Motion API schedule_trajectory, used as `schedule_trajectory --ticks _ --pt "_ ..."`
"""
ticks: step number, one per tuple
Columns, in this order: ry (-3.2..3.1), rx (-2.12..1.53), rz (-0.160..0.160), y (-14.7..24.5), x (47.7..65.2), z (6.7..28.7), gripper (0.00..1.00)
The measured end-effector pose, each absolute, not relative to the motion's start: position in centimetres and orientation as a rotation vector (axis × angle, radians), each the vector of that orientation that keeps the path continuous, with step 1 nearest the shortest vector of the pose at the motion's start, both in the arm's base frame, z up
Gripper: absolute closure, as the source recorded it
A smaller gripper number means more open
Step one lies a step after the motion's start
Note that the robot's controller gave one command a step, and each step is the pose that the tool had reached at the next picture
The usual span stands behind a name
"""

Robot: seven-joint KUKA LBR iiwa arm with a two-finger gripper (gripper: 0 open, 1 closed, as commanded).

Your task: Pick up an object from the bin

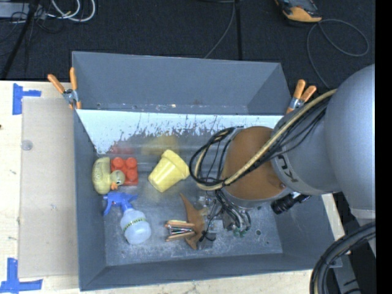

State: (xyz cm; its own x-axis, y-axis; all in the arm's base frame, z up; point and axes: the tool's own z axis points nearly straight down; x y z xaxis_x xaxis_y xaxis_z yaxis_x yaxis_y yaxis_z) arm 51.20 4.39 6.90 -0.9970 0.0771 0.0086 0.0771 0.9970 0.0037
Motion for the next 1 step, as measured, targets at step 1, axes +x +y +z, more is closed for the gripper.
schedule_trajectory --ticks 1 --pt "-3.131 -0.117 -0.005 4.39 51.21 6.9 1.0"
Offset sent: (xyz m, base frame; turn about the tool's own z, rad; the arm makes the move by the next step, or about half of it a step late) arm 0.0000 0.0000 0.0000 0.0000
